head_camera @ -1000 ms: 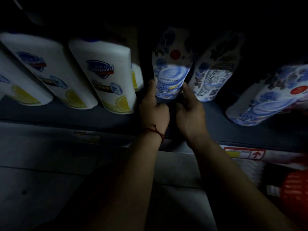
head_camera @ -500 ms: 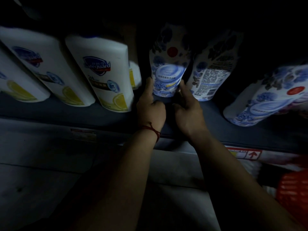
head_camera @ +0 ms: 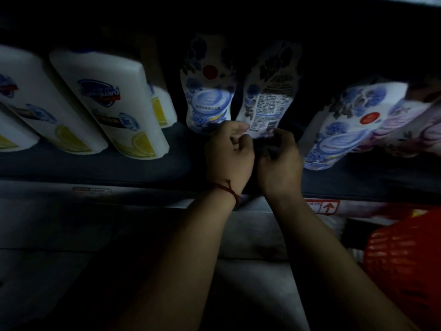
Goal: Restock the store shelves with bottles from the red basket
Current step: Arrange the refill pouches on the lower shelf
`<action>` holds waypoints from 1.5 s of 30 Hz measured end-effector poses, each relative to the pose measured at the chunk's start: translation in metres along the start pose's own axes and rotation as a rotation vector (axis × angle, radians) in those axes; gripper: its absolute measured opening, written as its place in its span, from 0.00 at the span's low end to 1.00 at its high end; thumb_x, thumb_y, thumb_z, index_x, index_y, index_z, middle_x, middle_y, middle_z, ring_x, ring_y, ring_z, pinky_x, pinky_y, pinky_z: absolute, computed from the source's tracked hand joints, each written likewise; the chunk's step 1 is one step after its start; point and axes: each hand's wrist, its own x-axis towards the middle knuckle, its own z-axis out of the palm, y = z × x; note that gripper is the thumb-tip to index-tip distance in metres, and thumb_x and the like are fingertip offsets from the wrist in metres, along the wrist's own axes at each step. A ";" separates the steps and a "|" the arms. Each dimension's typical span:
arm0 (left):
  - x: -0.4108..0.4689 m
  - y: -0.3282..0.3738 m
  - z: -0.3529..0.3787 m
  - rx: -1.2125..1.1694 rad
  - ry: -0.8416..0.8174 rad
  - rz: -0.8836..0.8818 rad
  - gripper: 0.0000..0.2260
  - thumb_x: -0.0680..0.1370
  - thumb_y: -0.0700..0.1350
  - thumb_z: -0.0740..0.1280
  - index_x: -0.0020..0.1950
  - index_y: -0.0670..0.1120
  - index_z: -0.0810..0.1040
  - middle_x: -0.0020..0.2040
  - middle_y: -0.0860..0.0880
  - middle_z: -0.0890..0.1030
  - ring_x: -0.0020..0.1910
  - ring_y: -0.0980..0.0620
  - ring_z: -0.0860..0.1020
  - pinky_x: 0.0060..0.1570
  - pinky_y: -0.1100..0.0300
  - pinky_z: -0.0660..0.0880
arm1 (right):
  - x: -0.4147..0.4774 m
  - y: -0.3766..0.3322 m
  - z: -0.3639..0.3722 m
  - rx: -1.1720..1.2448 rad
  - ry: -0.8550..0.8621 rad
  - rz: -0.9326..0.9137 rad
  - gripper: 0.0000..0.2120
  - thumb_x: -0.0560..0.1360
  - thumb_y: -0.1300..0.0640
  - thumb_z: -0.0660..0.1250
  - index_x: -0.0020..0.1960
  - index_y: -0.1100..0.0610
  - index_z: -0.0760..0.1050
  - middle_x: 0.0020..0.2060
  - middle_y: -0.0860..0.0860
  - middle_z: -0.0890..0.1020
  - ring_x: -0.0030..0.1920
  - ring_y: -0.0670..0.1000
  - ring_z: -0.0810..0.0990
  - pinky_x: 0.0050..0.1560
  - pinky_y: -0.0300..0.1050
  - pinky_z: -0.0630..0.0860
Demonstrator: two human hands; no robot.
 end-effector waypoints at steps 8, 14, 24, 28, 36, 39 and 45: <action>0.014 -0.001 0.030 0.020 -0.017 -0.041 0.26 0.71 0.51 0.57 0.68 0.45 0.70 0.64 0.46 0.77 0.63 0.49 0.76 0.64 0.48 0.73 | 0.026 0.013 -0.007 0.024 -0.005 -0.086 0.28 0.72 0.65 0.59 0.72 0.55 0.67 0.65 0.54 0.77 0.67 0.56 0.73 0.67 0.55 0.71; 0.035 -0.005 0.035 -0.097 -0.118 -0.007 0.34 0.66 0.36 0.63 0.73 0.44 0.64 0.67 0.45 0.76 0.66 0.49 0.76 0.66 0.46 0.73 | 0.036 0.012 -0.013 0.206 -0.049 -0.104 0.32 0.67 0.68 0.54 0.71 0.61 0.68 0.64 0.53 0.78 0.66 0.49 0.76 0.68 0.50 0.72; -0.006 -0.007 0.010 -0.175 0.061 -0.053 0.20 0.73 0.26 0.59 0.60 0.41 0.78 0.51 0.51 0.81 0.47 0.57 0.81 0.50 0.63 0.77 | 0.048 -0.007 -0.028 0.139 -0.204 0.048 0.17 0.75 0.59 0.57 0.61 0.57 0.77 0.56 0.52 0.83 0.58 0.50 0.79 0.60 0.43 0.74; -0.007 -0.008 0.010 -0.148 0.015 -0.055 0.18 0.75 0.30 0.62 0.62 0.42 0.80 0.52 0.52 0.82 0.54 0.55 0.81 0.57 0.61 0.77 | 0.021 -0.003 -0.028 0.091 -0.034 0.078 0.12 0.80 0.53 0.59 0.50 0.60 0.77 0.45 0.56 0.81 0.49 0.55 0.78 0.49 0.46 0.74; -0.009 -0.011 0.006 -0.250 -0.038 -0.061 0.17 0.68 0.38 0.62 0.52 0.48 0.84 0.42 0.51 0.84 0.45 0.54 0.82 0.52 0.57 0.78 | 0.027 -0.005 -0.012 0.249 -0.094 0.167 0.30 0.60 0.41 0.74 0.60 0.50 0.75 0.53 0.48 0.83 0.56 0.49 0.82 0.60 0.54 0.78; 0.001 -0.013 0.010 -0.225 -0.018 -0.079 0.19 0.71 0.36 0.62 0.61 0.46 0.78 0.48 0.46 0.83 0.49 0.50 0.82 0.56 0.52 0.79 | 0.037 -0.003 -0.011 0.294 -0.133 0.166 0.28 0.63 0.49 0.76 0.62 0.53 0.76 0.53 0.48 0.84 0.54 0.48 0.83 0.59 0.53 0.79; 0.011 -0.012 0.016 -0.286 -0.088 -0.085 0.30 0.69 0.38 0.63 0.73 0.45 0.68 0.69 0.47 0.75 0.66 0.56 0.75 0.66 0.55 0.73 | 0.039 0.004 -0.011 0.149 -0.130 -0.007 0.30 0.69 0.43 0.75 0.66 0.54 0.73 0.58 0.46 0.82 0.59 0.43 0.80 0.63 0.48 0.76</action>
